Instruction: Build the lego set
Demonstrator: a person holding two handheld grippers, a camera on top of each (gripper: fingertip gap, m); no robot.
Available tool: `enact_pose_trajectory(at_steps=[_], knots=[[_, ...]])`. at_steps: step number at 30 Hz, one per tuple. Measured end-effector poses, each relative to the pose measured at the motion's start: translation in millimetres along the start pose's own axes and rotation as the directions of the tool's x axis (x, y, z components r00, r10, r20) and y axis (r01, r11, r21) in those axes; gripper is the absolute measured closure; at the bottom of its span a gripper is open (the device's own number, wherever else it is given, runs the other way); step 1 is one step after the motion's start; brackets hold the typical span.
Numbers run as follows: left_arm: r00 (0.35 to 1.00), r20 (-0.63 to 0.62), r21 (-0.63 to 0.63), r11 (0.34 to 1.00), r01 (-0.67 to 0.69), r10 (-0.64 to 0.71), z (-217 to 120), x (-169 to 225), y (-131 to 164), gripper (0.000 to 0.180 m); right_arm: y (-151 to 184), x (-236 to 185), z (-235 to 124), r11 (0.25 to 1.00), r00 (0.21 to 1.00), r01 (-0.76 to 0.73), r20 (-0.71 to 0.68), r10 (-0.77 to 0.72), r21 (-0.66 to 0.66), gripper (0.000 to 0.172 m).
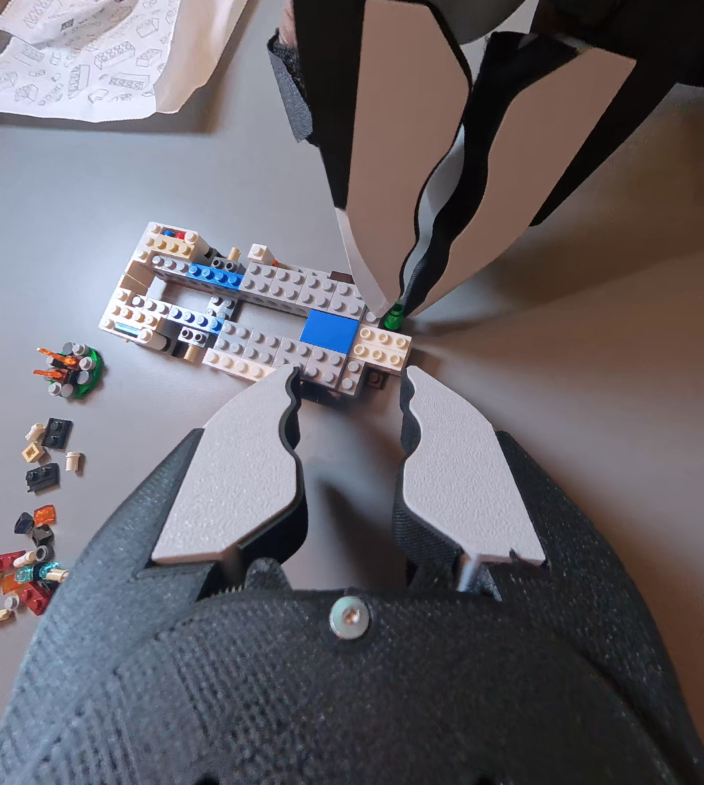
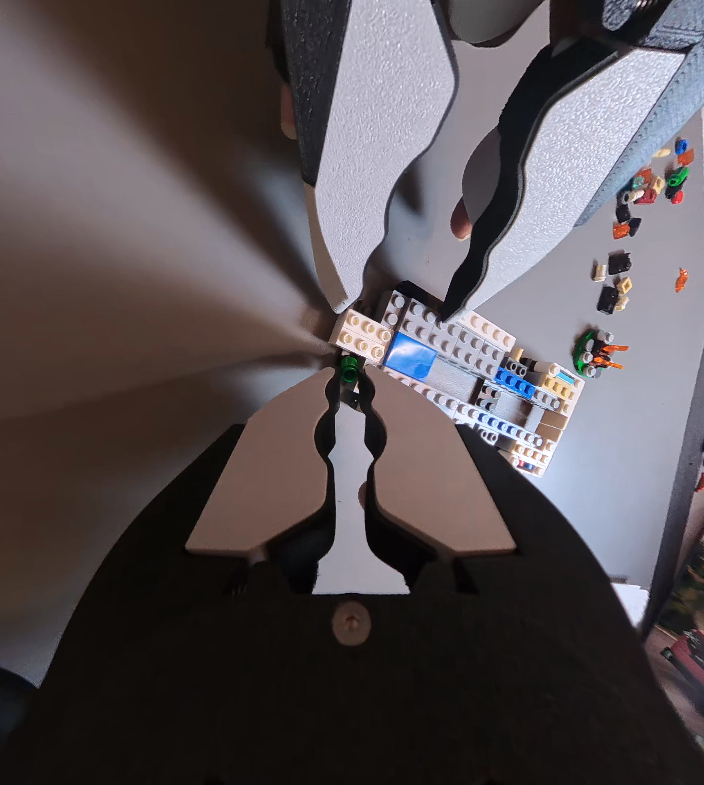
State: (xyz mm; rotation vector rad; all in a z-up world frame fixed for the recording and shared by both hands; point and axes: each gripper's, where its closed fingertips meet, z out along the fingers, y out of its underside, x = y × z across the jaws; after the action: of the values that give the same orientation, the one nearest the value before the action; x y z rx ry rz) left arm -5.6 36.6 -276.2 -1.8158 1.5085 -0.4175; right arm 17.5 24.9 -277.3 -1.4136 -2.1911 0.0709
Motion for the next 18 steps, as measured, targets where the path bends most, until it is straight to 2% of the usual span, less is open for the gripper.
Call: enact_pose_trajectory(at_steps=[6,18], knots=[[1.0,0.007,0.014,1.0,0.013,-0.013,0.0,0.0,0.0,0.136,0.2,0.2,0.4,0.999,0.998,0.044,-0.048,-0.045,-0.026,0.163],[1.0,0.011,0.022,0.999,0.029,-0.029,-0.6,0.2,0.6,0.137,0.0,0.4,1.5,1.0,0.992,0.023,-0.124,-0.024,-0.009,0.161]])
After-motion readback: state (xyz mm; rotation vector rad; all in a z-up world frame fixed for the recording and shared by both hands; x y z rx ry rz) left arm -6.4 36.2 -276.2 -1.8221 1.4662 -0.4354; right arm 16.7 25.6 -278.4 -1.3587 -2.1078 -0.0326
